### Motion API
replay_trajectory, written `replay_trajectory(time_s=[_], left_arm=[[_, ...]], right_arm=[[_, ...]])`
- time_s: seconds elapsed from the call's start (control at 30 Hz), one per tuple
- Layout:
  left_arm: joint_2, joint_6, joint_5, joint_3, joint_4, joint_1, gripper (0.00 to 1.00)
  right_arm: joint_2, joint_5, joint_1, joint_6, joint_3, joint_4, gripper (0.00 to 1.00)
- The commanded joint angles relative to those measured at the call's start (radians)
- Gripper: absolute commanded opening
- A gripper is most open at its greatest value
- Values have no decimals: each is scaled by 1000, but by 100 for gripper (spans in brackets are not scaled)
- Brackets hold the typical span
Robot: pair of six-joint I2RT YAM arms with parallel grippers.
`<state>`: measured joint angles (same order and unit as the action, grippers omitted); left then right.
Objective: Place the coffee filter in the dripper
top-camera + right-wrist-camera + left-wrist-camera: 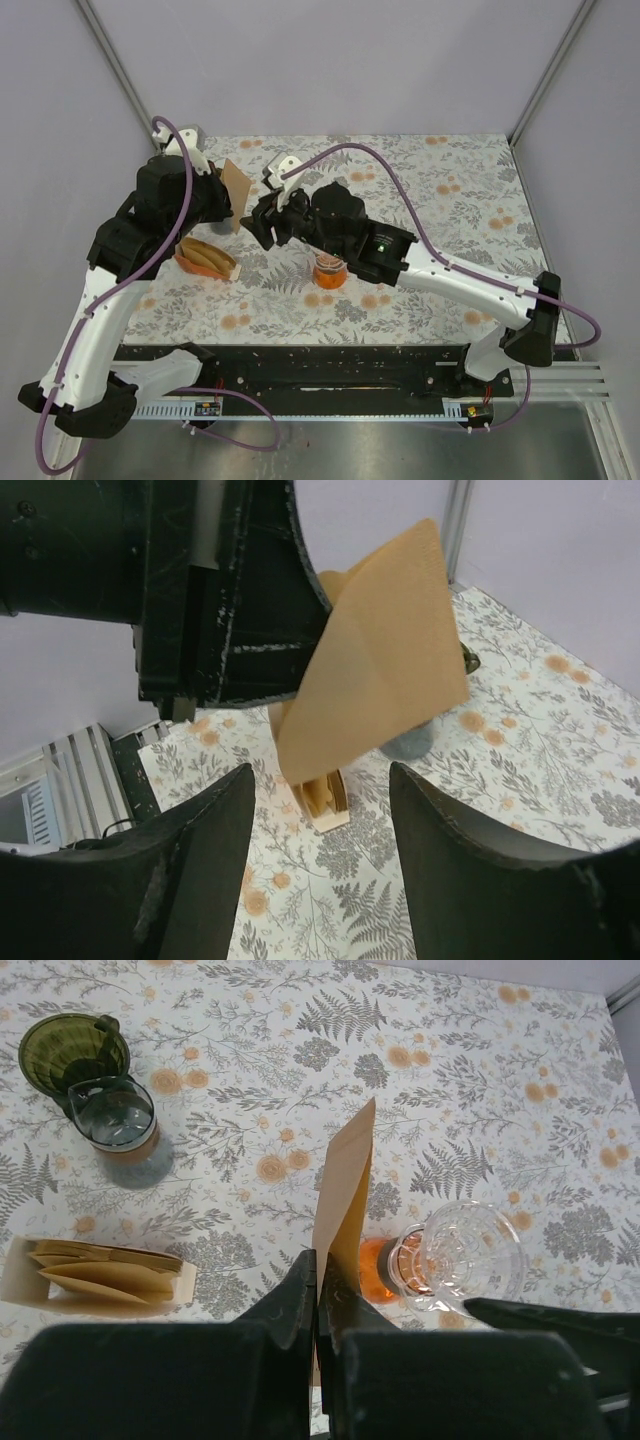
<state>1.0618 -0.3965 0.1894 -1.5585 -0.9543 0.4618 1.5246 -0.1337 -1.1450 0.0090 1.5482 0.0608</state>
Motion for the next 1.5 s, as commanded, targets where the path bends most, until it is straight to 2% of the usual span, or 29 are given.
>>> replay_trajectory(time_s=[0.0,0.13,0.27,0.4,0.57,0.77,0.83,0.9,0.97,1.3,1.4,1.47], left_arm=[[-6,-90,13,-17,35,-9,1],[-5,-108,-14,-12,31,-15,1],[-11,-113,-34,-9,28,-22,1],[-14,-120,-74,-11,26,-32,0],[-19,-127,-79,-11,25,-45,0],[-23,-131,-103,-15,23,-52,0],[-23,-130,-105,-14,25,-55,0],[-28,-128,-107,-6,23,-54,0],[-29,-124,-104,-2,23,-55,0],[-31,-41,-5,28,49,-54,0],[-36,-13,19,38,58,-52,0],[-36,-1,16,43,65,-48,0]], right_arm=[[48,6,-25,17,84,-107,64],[77,-10,-28,20,95,-125,64],[95,-44,-30,14,104,-139,49],[118,-81,-28,5,127,-121,45],[149,-87,-30,3,154,-85,50],[169,-127,-27,-3,164,-73,49],[167,-148,-27,-3,161,-75,43],[161,-168,-27,-3,153,-76,31],[154,-191,-27,-3,148,-75,23],[129,-313,-24,-47,119,-70,8],[123,-322,-16,-47,112,-70,7],[129,-307,-15,-47,115,-70,11]])
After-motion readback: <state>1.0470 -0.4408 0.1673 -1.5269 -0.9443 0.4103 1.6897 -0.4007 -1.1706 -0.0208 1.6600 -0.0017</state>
